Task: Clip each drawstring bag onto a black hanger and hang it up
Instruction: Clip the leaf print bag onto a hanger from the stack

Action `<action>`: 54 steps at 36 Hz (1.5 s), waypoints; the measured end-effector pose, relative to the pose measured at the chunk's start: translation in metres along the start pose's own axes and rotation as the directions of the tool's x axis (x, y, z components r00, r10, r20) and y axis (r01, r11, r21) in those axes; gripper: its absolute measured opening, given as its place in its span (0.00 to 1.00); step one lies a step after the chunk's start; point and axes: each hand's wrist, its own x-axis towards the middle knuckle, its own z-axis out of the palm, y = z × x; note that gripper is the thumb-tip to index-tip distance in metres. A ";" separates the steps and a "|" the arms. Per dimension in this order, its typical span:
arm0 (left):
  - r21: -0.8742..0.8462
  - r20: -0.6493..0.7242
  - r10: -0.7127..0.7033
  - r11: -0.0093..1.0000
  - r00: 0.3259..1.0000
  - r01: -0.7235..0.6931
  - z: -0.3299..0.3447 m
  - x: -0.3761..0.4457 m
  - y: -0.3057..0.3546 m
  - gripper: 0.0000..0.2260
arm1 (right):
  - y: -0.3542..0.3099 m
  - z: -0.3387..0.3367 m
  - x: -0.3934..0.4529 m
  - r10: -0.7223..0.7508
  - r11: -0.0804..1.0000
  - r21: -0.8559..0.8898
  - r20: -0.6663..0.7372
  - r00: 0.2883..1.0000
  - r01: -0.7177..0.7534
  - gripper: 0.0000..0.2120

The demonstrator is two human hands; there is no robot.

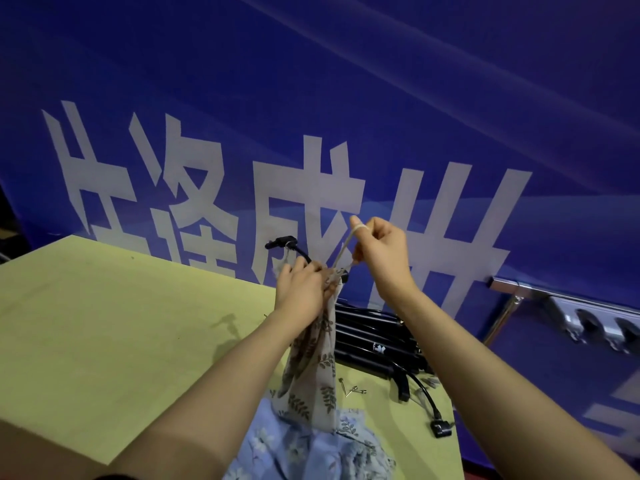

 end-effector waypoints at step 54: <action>-0.041 -0.032 0.077 0.996 0.997 -0.078 0.015 0.017 0.028 0.15 | 0.021 -0.053 0.006 -0.068 0.937 -0.331 0.133 0.989 0.109 0.04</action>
